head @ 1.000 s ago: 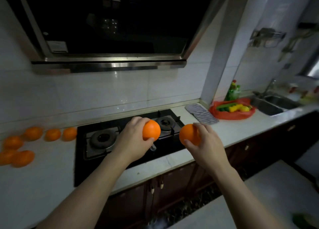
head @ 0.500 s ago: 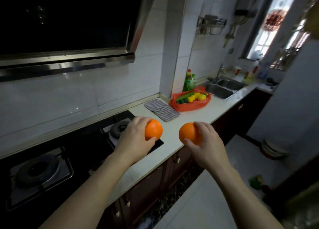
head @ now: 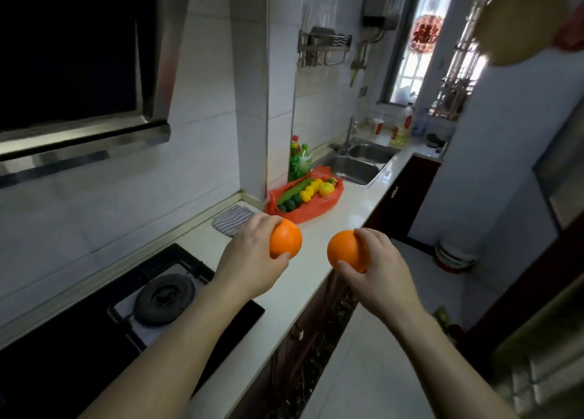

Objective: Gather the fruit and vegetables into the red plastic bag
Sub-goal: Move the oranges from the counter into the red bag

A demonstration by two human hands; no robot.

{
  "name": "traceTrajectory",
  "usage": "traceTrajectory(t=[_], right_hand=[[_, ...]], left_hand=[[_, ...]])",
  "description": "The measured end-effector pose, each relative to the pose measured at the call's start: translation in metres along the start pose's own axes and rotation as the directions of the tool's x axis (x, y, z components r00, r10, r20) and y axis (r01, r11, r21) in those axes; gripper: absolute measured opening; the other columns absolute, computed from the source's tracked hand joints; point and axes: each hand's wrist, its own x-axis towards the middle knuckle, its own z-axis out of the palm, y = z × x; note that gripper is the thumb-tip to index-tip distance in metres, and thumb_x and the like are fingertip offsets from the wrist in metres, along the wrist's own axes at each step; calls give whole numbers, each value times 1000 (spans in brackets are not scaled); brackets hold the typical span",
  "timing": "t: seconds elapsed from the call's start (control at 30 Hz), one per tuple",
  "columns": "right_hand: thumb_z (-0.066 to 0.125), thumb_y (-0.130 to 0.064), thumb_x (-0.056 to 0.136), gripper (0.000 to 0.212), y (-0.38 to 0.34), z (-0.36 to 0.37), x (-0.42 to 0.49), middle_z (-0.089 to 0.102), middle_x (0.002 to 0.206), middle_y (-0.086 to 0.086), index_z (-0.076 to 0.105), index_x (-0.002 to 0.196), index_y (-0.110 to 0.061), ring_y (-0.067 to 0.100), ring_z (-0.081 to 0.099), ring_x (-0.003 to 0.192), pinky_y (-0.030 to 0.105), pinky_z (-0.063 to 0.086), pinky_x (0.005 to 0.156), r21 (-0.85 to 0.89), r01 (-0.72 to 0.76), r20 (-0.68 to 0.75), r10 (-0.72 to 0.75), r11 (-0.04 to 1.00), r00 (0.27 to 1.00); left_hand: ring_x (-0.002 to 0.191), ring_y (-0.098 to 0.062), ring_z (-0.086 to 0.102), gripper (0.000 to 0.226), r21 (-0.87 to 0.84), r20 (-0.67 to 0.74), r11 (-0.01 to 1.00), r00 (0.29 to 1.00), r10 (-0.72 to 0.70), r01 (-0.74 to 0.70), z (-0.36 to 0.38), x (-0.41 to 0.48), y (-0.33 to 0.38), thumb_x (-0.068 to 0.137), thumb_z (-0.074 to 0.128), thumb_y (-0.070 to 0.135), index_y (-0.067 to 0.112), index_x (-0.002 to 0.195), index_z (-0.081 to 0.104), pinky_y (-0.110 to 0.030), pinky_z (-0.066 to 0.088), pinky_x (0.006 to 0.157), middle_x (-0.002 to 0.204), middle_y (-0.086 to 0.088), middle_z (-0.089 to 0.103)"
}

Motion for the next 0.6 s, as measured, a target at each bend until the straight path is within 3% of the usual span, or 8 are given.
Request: traceTrajectory(t=[0.2, 0.6], right_hand=[[69, -41, 78, 67, 53, -3, 51, 43, 139, -5, 43, 137, -24, 19, 47, 119, 31, 42, 92, 15, -40, -31, 41, 999, 999], [68, -45, 78, 67, 202, -19, 180, 44, 137, -6, 43, 137, -23, 17, 47, 120, 38, 46, 97, 86, 0, 5, 0, 996, 1000]], left_hand=[[111, -15, 50, 61, 12, 27, 1000, 1000, 7, -7, 42, 54, 21, 78, 70, 40, 34, 132, 43, -40, 51, 87, 131, 11, 42], [119, -14, 46, 65, 25, -4, 997, 998, -69, 69, 156, 174, 101, 78, 71, 43, 34, 136, 42, -37, 48, 94, 135, 12, 41]])
